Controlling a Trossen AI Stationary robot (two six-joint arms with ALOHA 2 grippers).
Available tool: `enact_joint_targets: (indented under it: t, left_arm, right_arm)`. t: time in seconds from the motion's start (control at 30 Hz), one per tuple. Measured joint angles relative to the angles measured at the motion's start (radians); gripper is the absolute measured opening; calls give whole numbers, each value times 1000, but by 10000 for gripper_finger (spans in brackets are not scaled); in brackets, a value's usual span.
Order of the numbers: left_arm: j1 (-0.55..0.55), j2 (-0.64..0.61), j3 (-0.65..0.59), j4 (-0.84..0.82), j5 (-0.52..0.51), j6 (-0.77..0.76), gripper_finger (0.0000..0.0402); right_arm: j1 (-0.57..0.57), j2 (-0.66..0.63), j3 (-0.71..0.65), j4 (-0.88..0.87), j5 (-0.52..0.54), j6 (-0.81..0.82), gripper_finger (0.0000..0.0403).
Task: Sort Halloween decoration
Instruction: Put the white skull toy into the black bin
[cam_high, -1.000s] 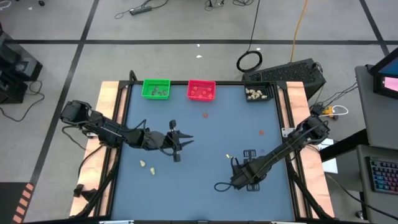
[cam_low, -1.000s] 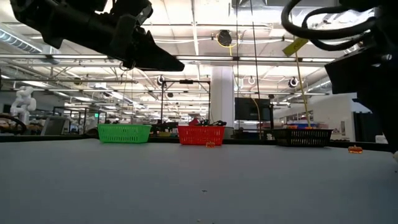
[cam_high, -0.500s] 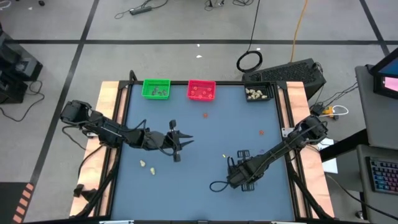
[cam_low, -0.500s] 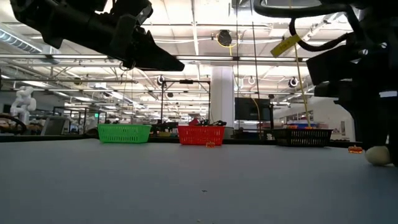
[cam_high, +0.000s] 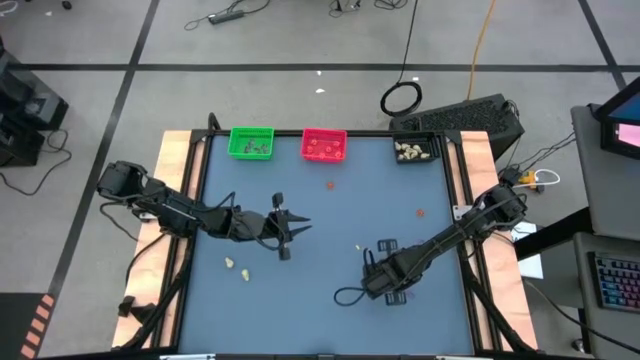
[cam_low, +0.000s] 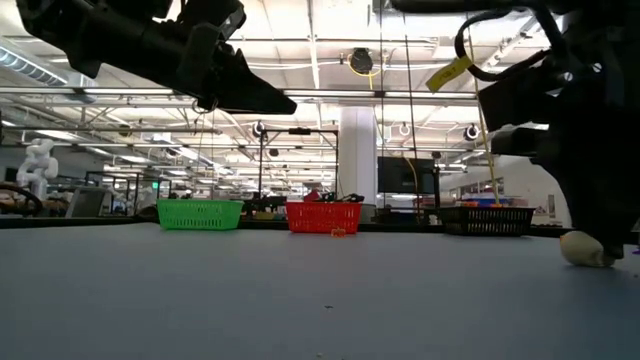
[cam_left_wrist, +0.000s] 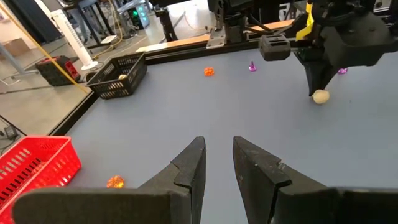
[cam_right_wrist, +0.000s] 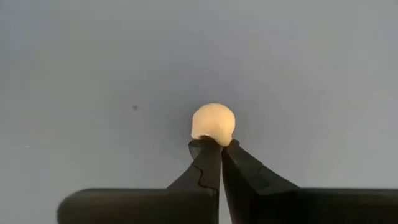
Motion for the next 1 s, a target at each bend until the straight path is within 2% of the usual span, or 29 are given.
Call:
enact_joint_targets:
  t: [0.3, 0.67, 0.83, 1.0]
  left_arm:
    - [0, 0, 0, 0, 2, 0, 88]
    - [0, 0, 0, 0, 3, 0, 88]
    - [0, 0, 0, 0, 3, 0, 88]
    - [0, 0, 0, 0, 3, 0, 88]
  right_arm:
    - [0, -17, 0, 38, 50, 3, 2]
    - [-21, -172, 0, -26, 209, 49, 1]
    - [-112, -249, 0, -180, 333, 105, 1]
    - [-293, -311, 0, -306, 447, 117, 1]
